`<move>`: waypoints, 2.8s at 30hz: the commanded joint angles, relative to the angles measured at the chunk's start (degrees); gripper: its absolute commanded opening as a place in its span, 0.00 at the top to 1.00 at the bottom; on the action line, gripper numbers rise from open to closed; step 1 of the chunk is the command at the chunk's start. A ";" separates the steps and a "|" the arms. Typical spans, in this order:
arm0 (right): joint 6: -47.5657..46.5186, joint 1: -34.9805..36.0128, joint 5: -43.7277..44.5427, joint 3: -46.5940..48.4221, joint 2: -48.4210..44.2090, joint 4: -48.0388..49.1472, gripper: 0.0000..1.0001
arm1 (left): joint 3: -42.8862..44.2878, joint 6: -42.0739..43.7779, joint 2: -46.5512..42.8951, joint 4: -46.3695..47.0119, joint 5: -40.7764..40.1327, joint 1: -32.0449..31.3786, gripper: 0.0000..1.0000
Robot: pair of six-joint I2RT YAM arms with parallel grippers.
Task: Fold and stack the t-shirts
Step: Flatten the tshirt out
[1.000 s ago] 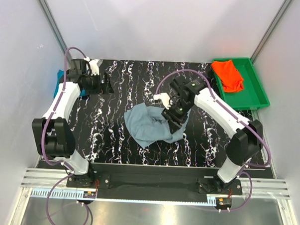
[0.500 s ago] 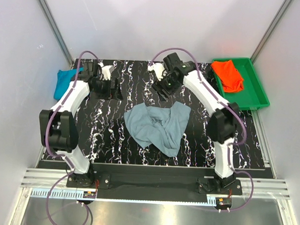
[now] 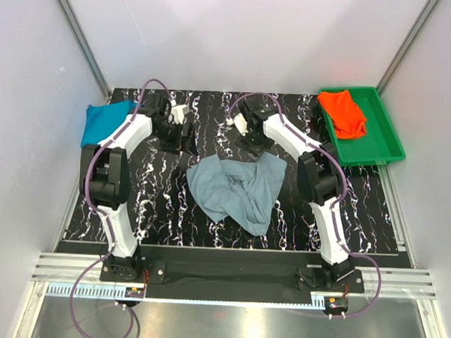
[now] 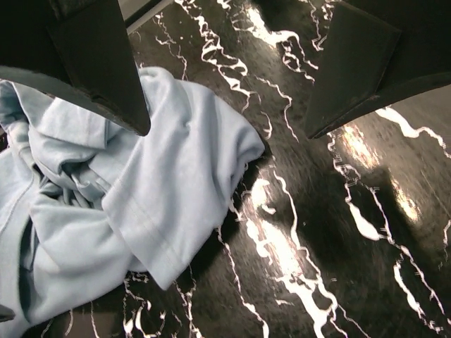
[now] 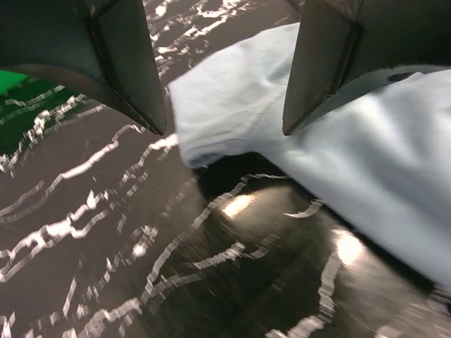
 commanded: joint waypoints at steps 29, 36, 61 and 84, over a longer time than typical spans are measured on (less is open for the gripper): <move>0.53 -2.62 0.31 -5.02 -1.58 -3.30 1.00 | 14.11 2.46 15.82 -0.95 2.57 -6.73 0.76; 1.06 -3.23 1.45 -3.71 -1.93 -2.16 1.00 | 15.34 3.24 14.32 -1.82 0.98 -6.38 1.00; 2.03 -14.49 0.49 12.50 -13.69 -6.81 1.00 | 27.43 8.16 -8.60 -7.79 -4.03 0.92 1.00; -2.63 -9.74 -28.23 25.21 -0.79 -9.01 0.28 | 15.34 5.53 -11.70 -10.17 -7.02 1.71 0.20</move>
